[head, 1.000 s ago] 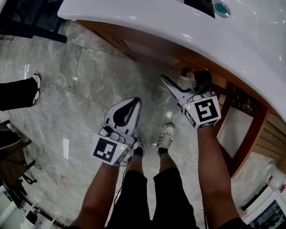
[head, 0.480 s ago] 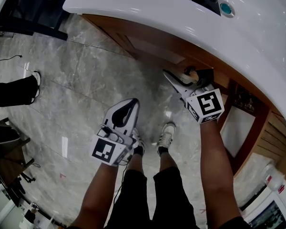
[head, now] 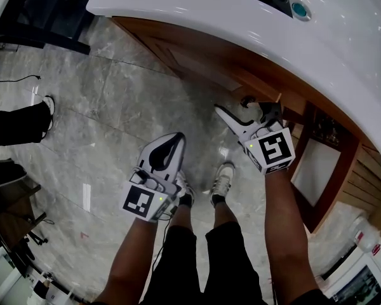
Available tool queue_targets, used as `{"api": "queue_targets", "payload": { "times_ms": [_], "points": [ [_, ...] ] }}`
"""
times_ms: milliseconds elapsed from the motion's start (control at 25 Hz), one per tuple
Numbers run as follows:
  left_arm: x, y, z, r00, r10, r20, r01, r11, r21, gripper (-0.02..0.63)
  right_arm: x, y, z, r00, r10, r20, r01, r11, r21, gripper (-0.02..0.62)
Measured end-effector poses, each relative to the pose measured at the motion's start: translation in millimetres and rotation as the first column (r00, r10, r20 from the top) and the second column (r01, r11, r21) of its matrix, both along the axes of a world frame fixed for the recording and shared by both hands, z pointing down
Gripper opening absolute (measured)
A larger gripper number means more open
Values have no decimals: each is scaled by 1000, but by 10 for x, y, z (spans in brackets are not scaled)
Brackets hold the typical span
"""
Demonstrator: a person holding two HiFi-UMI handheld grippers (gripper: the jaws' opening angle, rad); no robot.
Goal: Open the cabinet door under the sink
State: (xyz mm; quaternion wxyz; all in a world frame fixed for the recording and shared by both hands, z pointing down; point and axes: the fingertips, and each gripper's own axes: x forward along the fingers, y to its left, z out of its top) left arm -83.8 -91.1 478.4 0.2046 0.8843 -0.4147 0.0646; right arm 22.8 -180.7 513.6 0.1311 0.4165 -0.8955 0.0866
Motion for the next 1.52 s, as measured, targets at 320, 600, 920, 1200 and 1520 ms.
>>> {"api": "queue_targets", "payload": {
  "times_ms": [320, 600, 920, 1200, 1520],
  "points": [
    [-108, 107, 33, 1000, -14, -6, 14, 1000, -16, 25, -222, 341, 15, 1000, 7, 15, -6, 1000, -22, 430],
    [-304, 224, 62, 999, -34, 2, 34, 999, -27, 25, -465, 546, -70, 1000, -22, 11, 22, 1000, 4, 430],
    [-665, 169, 19, 996, -89, 9, 89, 996, -13, 25, -755, 830, -59, 999, -51, -20, 51, 999, -15, 430],
    [-925, 206, 14, 992, -125, 10, 125, 992, -12, 25, -956, 939, -89, 1000, -11, 14, 11, 999, -38, 430],
    [-1188, 204, 14, 988, -152, 24, 152, 988, -9, 25, -1283, 1083, -139, 998, 10, 61, -6, 998, -65, 430]
  ]
}}
